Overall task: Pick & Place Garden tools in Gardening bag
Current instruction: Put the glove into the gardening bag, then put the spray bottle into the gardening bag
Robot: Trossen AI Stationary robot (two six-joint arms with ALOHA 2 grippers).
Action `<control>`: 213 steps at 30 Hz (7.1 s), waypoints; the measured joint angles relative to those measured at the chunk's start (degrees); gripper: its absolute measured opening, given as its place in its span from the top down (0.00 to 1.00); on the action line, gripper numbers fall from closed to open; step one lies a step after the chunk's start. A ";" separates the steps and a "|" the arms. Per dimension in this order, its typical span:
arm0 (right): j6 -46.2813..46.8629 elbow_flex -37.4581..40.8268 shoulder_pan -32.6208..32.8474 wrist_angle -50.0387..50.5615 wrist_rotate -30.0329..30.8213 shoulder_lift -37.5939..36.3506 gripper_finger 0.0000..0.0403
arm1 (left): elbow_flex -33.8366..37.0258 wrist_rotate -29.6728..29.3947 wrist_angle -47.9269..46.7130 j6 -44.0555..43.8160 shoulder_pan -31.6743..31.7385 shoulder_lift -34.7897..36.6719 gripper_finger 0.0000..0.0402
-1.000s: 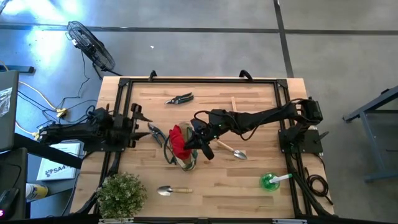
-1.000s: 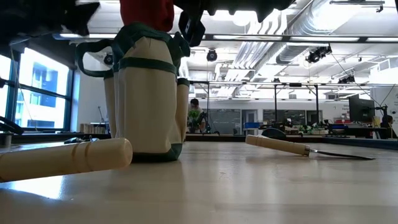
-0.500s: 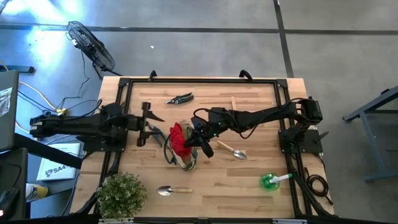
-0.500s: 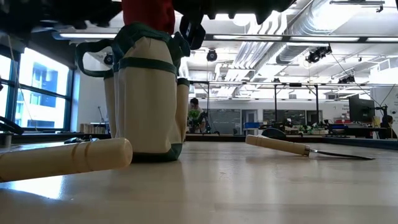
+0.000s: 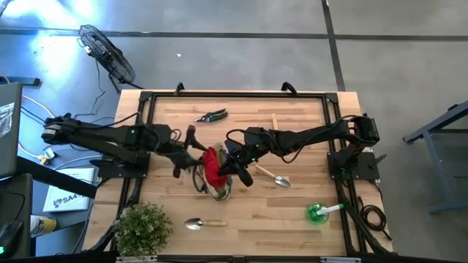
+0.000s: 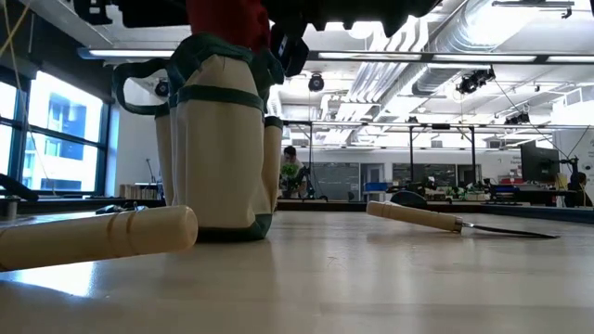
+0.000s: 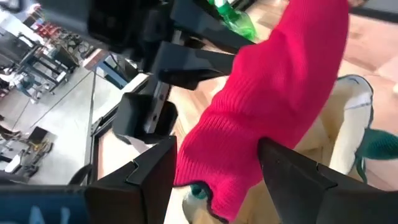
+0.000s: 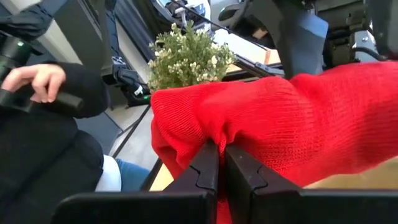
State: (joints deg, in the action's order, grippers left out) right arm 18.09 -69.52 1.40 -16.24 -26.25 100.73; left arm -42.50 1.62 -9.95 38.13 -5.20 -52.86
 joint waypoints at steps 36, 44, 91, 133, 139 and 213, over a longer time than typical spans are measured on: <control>-1.84 0.07 -0.02 -0.18 2.02 0.00 0.99 | -0.67 8.28 3.91 0.10 -3.07 -13.18 0.58; -1.84 0.07 -0.01 -0.18 2.26 0.00 0.99 | -0.64 6.33 4.46 -0.96 -3.07 -12.81 0.94; -0.35 -0.04 0.10 3.11 3.57 -4.42 0.66 | -4.59 -10.72 -20.13 4.23 -9.87 -10.97 0.99; -2.11 0.04 1.67 6.86 3.77 -4.31 0.66 | -5.60 -39.86 -11.24 40.61 -9.99 -26.16 0.99; -2.98 0.04 1.61 7.97 4.08 -4.28 0.66 | -9.78 -31.60 -14.18 34.58 -13.15 -26.06 0.99; -6.34 0.02 2.75 35.57 -6.10 -22.32 0.66 | -14.25 -71.32 -20.68 7.49 -13.91 -26.04 0.49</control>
State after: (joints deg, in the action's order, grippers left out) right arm 11.75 -69.49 4.15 19.33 -32.35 78.41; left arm -56.75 -69.70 -30.63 45.63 -19.11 -78.89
